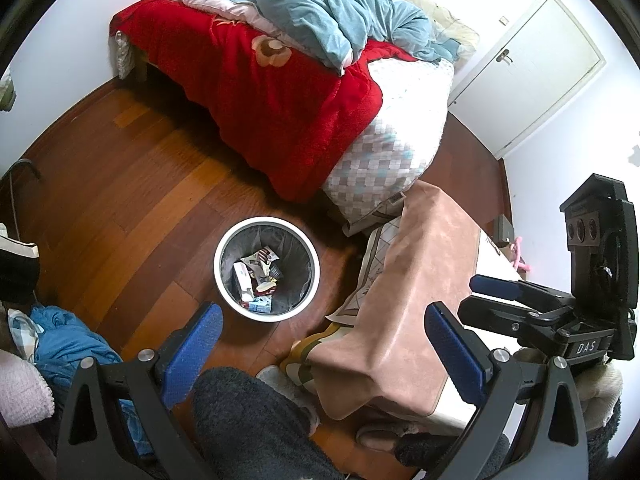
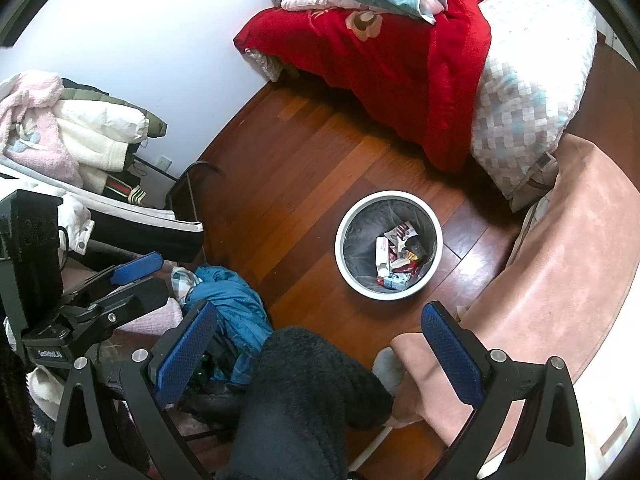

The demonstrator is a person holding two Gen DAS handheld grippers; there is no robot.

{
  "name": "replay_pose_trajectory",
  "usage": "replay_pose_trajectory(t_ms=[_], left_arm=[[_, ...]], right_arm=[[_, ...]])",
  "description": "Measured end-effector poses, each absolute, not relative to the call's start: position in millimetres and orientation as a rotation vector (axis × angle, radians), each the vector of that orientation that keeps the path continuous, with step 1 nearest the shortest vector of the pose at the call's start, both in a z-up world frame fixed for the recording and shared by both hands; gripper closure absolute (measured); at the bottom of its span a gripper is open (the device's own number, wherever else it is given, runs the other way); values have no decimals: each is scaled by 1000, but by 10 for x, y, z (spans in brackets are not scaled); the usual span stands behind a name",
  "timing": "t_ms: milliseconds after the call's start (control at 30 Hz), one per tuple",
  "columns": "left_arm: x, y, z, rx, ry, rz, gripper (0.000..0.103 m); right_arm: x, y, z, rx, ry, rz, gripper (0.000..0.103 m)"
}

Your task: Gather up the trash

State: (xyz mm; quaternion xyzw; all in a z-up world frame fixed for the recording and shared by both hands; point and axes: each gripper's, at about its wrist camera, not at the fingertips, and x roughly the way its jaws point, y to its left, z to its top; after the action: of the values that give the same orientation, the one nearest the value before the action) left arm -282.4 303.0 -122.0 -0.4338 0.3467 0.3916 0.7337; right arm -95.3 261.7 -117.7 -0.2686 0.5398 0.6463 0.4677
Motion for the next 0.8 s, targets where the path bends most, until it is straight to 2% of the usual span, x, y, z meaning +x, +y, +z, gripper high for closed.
replay_pose_trajectory(t_ms=[800], left_arm=[[-2855,3034,-1212,-954,759,858,0]], right_arm=[[-967,2616,-1176,-662,1323,1600,0]])
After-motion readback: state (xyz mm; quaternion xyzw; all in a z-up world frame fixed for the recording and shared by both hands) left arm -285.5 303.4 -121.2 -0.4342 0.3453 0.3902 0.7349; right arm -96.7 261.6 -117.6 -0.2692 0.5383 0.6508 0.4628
